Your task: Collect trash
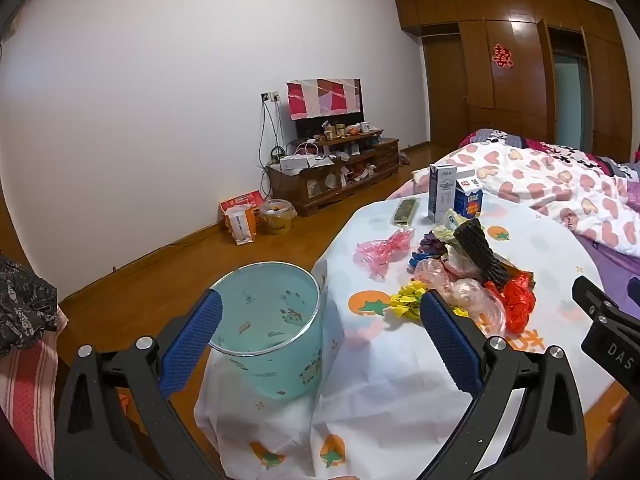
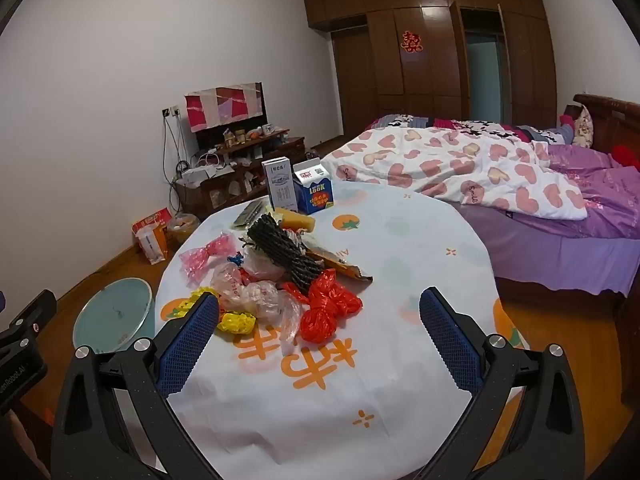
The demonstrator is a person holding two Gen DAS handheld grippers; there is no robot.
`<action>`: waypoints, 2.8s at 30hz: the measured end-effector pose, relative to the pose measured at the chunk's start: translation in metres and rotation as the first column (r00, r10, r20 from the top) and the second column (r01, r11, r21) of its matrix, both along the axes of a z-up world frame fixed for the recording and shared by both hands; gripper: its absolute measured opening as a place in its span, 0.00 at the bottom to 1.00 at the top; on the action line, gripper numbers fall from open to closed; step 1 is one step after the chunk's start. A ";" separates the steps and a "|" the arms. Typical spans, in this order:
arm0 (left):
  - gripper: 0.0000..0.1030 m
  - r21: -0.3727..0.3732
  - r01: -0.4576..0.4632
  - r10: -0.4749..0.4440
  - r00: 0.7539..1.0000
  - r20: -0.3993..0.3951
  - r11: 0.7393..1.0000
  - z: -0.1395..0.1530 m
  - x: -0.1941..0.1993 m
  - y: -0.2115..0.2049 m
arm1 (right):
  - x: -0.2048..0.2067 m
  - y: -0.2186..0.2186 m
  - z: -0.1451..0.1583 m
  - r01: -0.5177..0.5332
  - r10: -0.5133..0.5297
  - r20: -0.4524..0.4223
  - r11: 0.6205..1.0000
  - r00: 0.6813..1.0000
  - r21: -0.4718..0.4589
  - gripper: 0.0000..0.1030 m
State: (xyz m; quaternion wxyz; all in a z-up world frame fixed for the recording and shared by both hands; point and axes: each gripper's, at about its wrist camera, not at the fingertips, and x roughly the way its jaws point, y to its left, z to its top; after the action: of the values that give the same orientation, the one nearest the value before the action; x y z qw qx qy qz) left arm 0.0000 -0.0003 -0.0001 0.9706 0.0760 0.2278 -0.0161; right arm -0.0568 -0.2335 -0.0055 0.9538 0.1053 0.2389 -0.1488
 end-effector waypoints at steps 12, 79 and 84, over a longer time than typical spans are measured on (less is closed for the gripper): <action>0.94 -0.008 0.012 -0.012 1.000 -0.017 1.000 0.004 -0.004 -0.006 | -0.002 -0.002 -0.003 0.001 -0.001 -0.003 1.000 1.000 0.006 0.96; 0.94 -0.022 0.019 -0.020 0.999 -0.040 1.000 -0.007 0.001 -0.001 | -0.003 0.006 -0.006 -0.002 0.002 0.000 1.000 1.000 -0.004 0.96; 0.94 -0.015 0.016 -0.017 0.999 -0.047 1.000 -0.010 0.004 -0.002 | -0.002 0.007 -0.006 -0.001 0.001 -0.001 1.000 1.000 -0.002 0.96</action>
State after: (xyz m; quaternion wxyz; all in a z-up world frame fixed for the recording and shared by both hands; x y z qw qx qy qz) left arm 0.0040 -0.0018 -0.0098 0.9653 0.0704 0.2500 -0.0278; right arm -0.0591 -0.2268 -0.0120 0.9539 0.1041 0.2392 -0.1487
